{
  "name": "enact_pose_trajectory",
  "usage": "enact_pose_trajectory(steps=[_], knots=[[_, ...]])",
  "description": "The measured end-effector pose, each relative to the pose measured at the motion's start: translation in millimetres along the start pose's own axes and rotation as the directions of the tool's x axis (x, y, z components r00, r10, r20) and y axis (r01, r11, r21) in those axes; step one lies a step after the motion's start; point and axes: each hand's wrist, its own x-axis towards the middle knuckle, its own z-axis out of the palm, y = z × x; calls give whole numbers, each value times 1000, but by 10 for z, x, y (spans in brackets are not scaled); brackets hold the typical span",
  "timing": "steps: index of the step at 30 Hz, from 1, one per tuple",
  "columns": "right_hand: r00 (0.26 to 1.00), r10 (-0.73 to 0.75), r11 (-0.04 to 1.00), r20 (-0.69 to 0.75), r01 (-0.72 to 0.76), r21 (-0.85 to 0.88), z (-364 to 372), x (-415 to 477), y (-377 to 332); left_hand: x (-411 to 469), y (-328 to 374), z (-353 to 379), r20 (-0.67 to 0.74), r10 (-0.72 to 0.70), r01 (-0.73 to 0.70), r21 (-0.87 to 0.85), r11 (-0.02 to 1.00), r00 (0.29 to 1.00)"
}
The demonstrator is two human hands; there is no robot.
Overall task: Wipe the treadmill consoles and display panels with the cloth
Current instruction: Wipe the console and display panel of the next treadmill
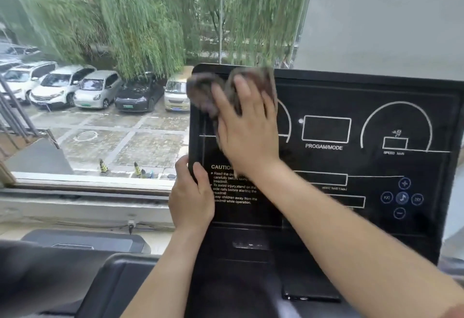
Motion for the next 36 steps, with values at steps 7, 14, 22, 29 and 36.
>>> enact_pose_trajectory(steps=[7, 14, 22, 29, 36], knots=[[971, -221, 975, 92, 219, 40, 4, -775, -40, -36, -10, -11, 19, -26, 25, 54, 998, 999], [994, -110, 994, 22, 110, 26, 45, 652, -224, -54, 0, 6, -10, 19, -18, 26, 999, 1000], [894, 188, 978, 406, -134, -158, -526, 1061, 896, -23, -9, 30, -59, 56, -54, 40, 998, 997], [920, -20, 999, 390, 3, 45, -143, 1331, -105, -31, -8, 24, -61, 57, -53, 67, 996, 997], [992, -3, 999, 123, 7, -31, -397, 834, 675, -10, 65, -64, 63, -49, 45, 69, 997, 997]])
